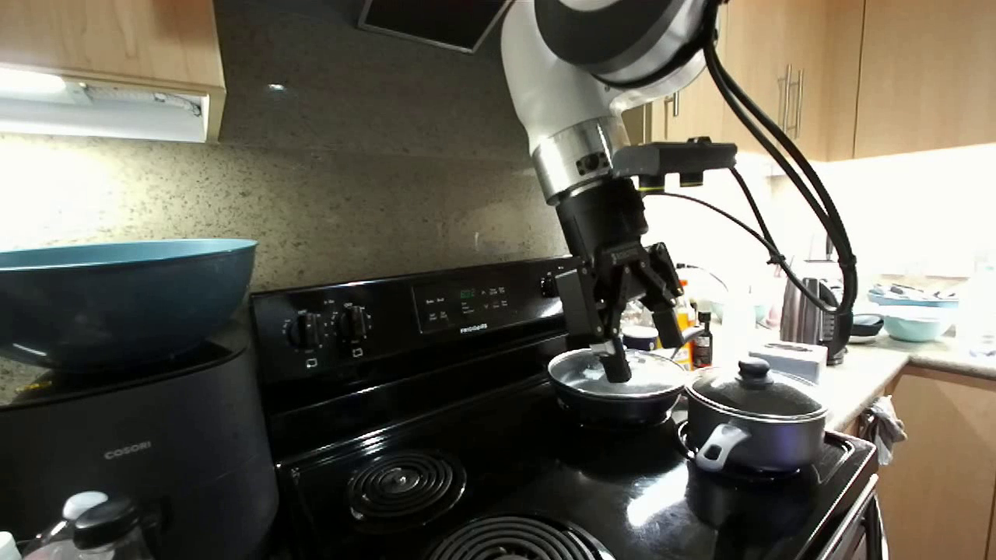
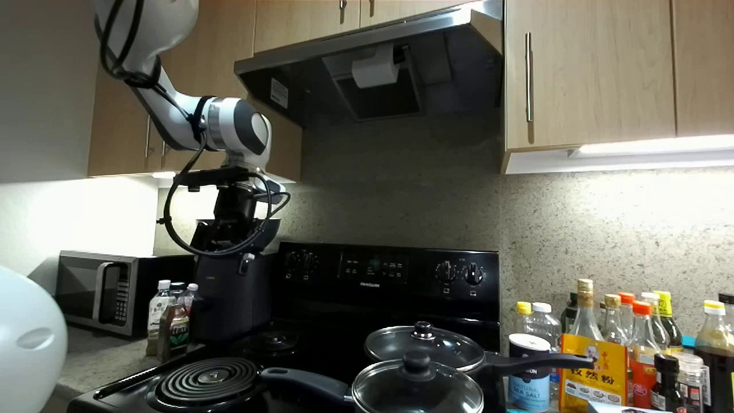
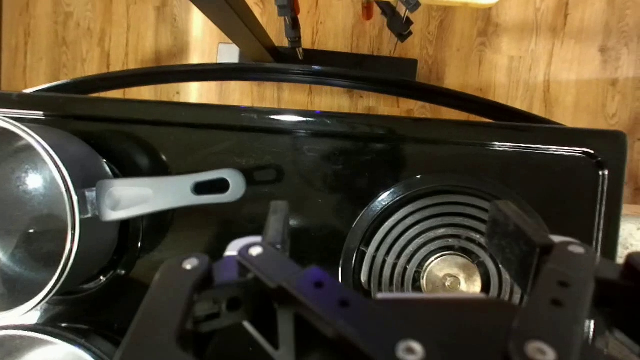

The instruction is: Rotate the pot at the front of the stove to the right

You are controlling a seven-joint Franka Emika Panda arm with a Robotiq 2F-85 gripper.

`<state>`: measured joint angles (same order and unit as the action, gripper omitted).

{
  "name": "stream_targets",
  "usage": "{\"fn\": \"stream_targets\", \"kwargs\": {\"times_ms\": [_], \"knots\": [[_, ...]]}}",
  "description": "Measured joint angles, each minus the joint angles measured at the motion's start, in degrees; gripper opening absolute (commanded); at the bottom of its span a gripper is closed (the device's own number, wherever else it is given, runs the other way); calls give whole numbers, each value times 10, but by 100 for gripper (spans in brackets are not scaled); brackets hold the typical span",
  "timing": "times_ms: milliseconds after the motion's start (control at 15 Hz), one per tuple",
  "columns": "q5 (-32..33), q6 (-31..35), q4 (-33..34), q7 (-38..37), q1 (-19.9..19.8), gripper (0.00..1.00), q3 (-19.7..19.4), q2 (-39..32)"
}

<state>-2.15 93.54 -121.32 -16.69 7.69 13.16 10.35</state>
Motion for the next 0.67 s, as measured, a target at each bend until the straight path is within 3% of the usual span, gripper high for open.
{"fn": "stream_targets", "kwargs": {"times_ms": [467, 667], "knots": [[-92, 101, -149, -2, -23, 100, -71, 46], [-108, 118, -186, -2, -26, 100, -82, 73]]}}
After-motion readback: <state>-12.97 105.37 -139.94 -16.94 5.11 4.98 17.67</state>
